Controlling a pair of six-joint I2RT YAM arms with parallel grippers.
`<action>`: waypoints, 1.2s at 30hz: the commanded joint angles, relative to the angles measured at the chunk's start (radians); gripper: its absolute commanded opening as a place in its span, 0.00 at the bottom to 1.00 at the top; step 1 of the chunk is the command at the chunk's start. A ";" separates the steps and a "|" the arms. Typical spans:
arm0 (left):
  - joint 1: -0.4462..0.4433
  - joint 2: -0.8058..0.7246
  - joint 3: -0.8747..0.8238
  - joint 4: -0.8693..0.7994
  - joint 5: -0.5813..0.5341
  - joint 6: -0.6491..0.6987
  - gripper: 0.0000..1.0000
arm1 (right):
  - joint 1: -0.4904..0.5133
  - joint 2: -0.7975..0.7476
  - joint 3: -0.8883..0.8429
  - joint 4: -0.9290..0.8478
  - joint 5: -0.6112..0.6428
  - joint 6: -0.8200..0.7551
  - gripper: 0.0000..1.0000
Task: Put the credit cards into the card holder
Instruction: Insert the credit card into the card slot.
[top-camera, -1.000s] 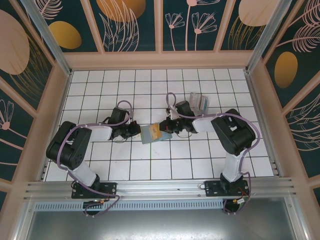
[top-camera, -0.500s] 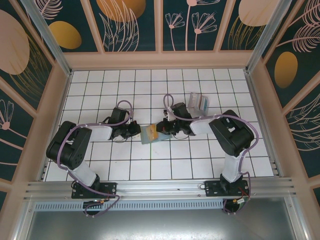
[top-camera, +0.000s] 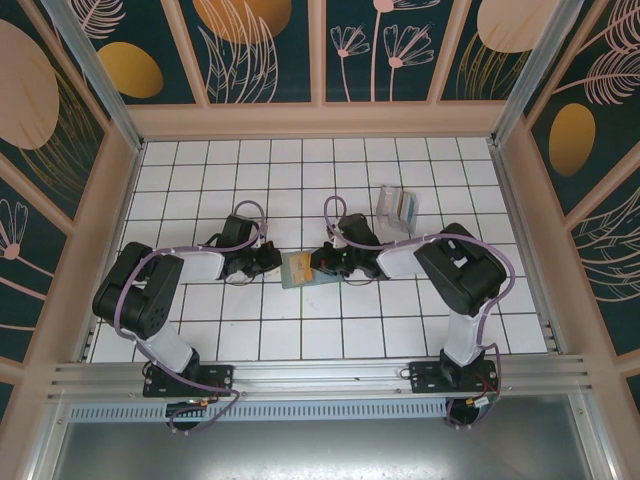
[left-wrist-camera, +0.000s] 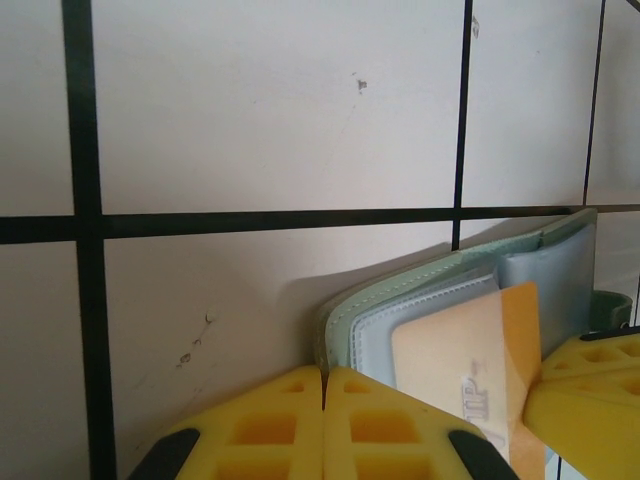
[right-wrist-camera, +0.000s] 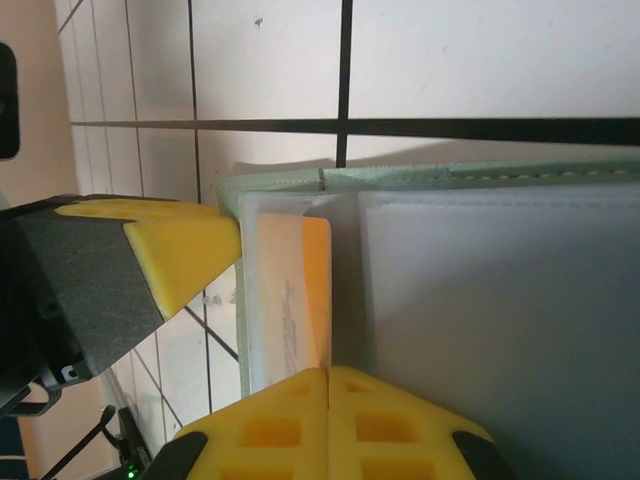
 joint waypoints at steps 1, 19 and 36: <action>-0.006 0.036 -0.010 -0.037 -0.020 0.007 0.08 | 0.010 -0.037 0.038 -0.118 0.064 -0.060 0.12; -0.006 0.058 -0.012 -0.019 -0.008 0.007 0.08 | 0.063 -0.009 0.135 -0.271 0.136 -0.139 0.20; -0.006 0.056 -0.021 -0.016 -0.007 0.006 0.08 | 0.107 -0.051 0.268 -0.464 0.270 -0.206 0.45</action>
